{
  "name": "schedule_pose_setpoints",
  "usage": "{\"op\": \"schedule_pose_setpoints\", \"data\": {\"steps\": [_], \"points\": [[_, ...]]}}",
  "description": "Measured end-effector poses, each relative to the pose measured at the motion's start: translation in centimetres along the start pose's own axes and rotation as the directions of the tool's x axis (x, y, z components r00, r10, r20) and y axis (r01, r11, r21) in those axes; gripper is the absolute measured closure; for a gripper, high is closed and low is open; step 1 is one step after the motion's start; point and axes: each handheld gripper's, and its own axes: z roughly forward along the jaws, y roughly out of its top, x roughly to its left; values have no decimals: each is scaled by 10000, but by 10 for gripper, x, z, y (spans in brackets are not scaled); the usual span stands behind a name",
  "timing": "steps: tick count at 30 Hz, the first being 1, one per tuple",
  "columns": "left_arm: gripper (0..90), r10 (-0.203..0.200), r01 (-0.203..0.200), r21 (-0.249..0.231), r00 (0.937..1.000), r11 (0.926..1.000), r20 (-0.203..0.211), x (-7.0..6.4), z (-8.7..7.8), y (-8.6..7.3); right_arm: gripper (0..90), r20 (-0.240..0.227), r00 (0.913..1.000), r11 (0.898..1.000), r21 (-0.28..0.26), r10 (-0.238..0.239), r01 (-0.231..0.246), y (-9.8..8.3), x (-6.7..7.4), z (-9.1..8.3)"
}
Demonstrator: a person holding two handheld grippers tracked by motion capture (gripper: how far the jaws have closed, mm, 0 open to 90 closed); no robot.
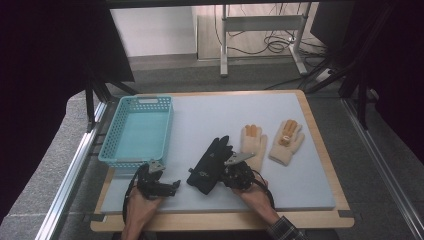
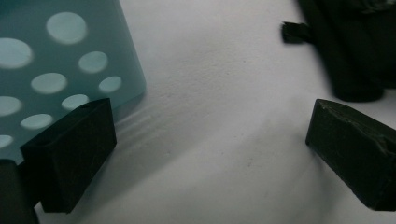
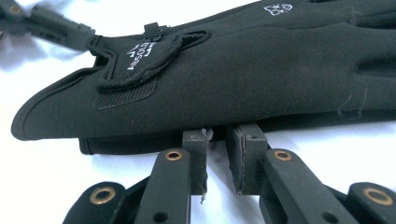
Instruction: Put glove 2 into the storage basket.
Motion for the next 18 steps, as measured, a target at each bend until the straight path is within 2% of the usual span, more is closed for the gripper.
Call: {"op": "schedule_pose_setpoints", "data": {"steps": [4,10,11,12,13,18], "points": [[19,-16,16,12,10000,10000,13,0,0,0,718,86,9999,9999,44,-145,144,-1,0,-2],[18,-42,42,1,10000,10000,20,0,0,0,632,396,9991,9999,-77,-140,143,-14,-8,-26],[18,-42,42,1,10000,10000,20,0,0,0,632,396,9991,9999,-77,-140,143,-14,-8,-26],[18,-38,38,-9,10000,10000,23,0,0,0,602,601,9980,9998,-89,-171,176,-20,-13,-36],[18,-38,38,-9,10000,10000,23,0,0,0,602,601,9980,9998,-89,-171,176,-20,-13,-36],[17,-69,69,-32,10000,10000,46,0,0,-1,506,1121,9937,9997,-226,-1,26,-40,-27,-67]]}}
